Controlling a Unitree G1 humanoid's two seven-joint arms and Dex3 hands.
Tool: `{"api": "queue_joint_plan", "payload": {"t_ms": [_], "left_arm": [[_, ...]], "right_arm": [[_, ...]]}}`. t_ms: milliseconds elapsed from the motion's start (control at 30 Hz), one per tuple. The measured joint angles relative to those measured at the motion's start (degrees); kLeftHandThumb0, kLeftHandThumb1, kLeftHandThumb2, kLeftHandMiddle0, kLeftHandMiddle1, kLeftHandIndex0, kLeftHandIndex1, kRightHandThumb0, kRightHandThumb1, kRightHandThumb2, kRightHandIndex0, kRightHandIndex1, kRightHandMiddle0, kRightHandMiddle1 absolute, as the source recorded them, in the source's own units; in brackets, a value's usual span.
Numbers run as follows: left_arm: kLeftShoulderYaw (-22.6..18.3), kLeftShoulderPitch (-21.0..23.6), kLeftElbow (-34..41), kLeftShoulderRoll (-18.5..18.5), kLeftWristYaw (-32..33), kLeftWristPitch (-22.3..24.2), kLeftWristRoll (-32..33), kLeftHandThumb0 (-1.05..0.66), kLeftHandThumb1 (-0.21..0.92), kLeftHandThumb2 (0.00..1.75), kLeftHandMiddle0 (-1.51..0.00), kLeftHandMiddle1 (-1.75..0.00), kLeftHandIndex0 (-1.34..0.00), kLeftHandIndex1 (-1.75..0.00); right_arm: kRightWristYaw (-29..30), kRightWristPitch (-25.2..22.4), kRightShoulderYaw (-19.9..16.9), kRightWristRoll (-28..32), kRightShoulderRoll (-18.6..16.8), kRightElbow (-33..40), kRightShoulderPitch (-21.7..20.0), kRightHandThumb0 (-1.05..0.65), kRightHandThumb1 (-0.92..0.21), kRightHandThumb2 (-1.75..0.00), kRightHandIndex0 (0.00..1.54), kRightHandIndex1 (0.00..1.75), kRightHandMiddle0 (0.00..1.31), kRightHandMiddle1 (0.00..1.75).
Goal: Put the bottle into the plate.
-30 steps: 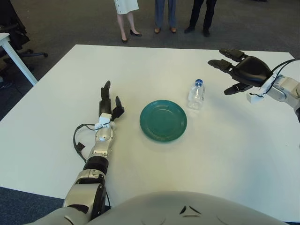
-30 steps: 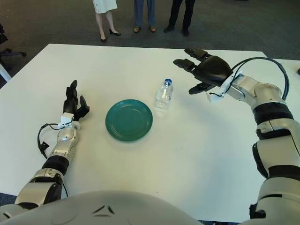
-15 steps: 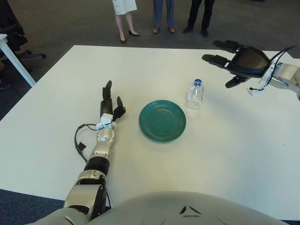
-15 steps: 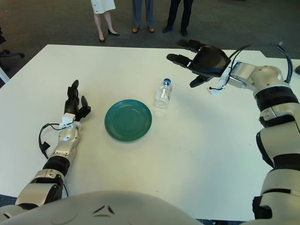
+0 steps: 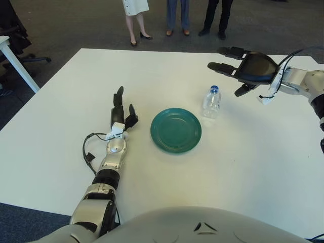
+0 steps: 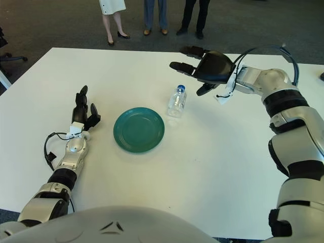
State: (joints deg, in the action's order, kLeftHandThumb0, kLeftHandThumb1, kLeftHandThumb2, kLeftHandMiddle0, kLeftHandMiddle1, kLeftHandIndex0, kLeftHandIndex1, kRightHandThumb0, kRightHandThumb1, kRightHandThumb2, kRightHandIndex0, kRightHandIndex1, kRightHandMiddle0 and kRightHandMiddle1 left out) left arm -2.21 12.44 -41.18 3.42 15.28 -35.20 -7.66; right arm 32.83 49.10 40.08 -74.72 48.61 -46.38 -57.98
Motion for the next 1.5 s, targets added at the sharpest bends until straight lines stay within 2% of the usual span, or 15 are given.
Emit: {"api": "queue_joint_plan", "payload": {"t_ms": [500, 1500], "left_arm": [[0.5, -1.2, 2.0, -0.7, 1.0, 0.8, -0.9, -0.99, 0.92, 0.99, -0.12, 0.0, 0.0, -0.31], [1.1, -5.1, 7.7, -1.3, 1.0, 1.1, -1.4, -0.98, 0.92, 0.97, -0.12, 0.0, 0.0, -0.31]], "right_arm": [[1.5, 0.2, 4.7, -0.7, -4.1, -4.4, -3.4, -1.05, -0.92, -0.55, 0.0, 0.0, 0.0, 0.0], [4.9, 0.6, 10.0, -0.3, -12.2, -12.1, -3.6, -1.05, -0.92, -0.63, 0.01, 0.0, 0.01, 0.0]]}}
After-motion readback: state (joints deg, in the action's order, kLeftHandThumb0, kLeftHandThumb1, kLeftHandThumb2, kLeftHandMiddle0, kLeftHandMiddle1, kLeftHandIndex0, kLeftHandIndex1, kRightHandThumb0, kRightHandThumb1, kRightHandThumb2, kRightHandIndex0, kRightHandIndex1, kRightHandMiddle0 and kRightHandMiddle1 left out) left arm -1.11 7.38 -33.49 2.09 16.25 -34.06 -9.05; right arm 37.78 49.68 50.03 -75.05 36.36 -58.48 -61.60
